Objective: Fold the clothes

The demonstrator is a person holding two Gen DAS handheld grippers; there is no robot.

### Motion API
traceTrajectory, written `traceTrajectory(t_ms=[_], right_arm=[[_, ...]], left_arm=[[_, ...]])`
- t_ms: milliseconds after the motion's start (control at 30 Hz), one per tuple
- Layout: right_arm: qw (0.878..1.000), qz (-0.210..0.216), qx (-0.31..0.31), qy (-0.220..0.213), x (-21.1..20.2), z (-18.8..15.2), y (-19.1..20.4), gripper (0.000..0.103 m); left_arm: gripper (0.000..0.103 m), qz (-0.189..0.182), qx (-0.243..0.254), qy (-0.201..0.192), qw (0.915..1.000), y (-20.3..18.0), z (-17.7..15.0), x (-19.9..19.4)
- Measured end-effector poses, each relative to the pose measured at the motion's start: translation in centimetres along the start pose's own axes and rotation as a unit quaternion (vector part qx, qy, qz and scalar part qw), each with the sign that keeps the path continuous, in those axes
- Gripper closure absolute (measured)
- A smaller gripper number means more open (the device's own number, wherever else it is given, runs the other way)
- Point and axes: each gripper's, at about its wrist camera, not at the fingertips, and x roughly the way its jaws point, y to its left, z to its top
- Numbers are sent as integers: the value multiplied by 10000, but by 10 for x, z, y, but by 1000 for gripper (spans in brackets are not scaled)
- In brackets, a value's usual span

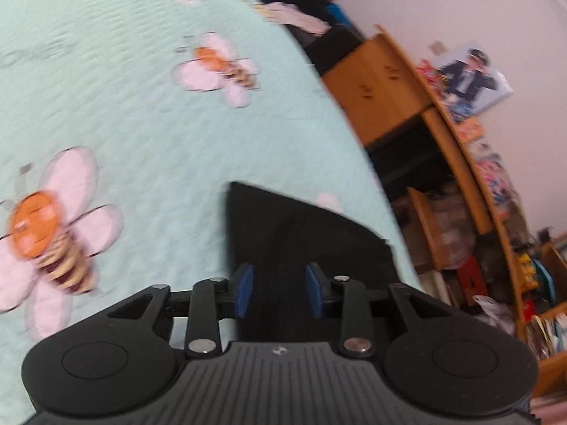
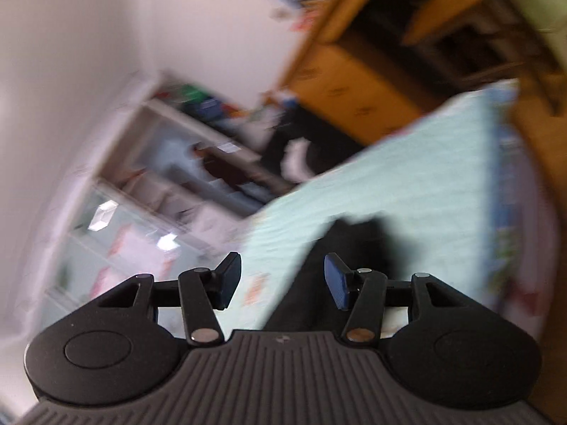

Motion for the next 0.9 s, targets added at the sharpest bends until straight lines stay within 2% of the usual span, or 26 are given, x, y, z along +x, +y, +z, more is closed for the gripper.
traceTrajectory(t_ms=[100,133,200,267,300,333,400,433,467,500,567,600,633,667,700,733,767,800,867,900], right_arm=[[9979,253,-252,533,47,-23,25,49],[9969,157,-373,669,66,-32,28,49],[9929,-218,-610,995,100,-53,23,50],[9840,-975,-775,1274,120,-70,1,55],[9831,-1145,-729,1228,117,-73,-15,85],[9860,-1106,-594,1094,105,-73,-31,103],[9895,-1112,-387,835,74,-70,-47,103],[9877,-1288,-546,699,62,-68,-43,103],[9856,-1360,-819,575,55,-67,-33,98],[9834,-1390,-1075,457,49,-66,-22,91],[9832,-1113,-1413,328,59,-60,4,78],[9820,-1007,-1571,292,69,-58,17,61],[9804,-938,-1699,326,85,-55,24,53],[9786,-877,-1821,386,103,-52,29,53],[9762,-890,-1896,571,125,-48,23,56],[9733,-1100,-1887,701,143,-45,9,60],[9709,-1279,-1857,809,158,-40,-4,69],[9729,-1304,-1728,810,160,-31,-20,103],[9770,-1332,-1463,792,163,-14,-49,103],[9810,-1231,-1344,658,155,-9,-46,103]], left_arm=[[62,23,-214,194,9996,-7,3,27],[62,46,-290,257,9992,-6,5,36],[62,205,-300,344,9987,-8,2,44],[63,378,-247,381,9983,-4,1,49],[63,415,-207,386,9982,0,3,51],[64,495,-114,330,9982,3,6,51],[64,674,92,193,9975,7,11,49],[64,763,195,124,9968,10,14,48],[64,714,245,64,9971,7,13,47],[64,637,284,5,9976,4,11,45],[64,483,361,-112,9981,-2,8,42],[63,426,451,-140,9980,-7,2,42],[63,398,540,-144,9976,-11,-5,43],[63,440,730,-178,9962,-15,-15,43],[63,495,941,-220,9941,-18,-26,43],[63,550,1152,-262,9915,-22,-36,43],[63,605,1362,-303,9884,-25,-46,43],[63,659,1572,-345,9848,-28,-56,43],[63,728,1712,-509,9812,-29,-67,37],[62,786,1745,-630,9795,-29,-70,32]])
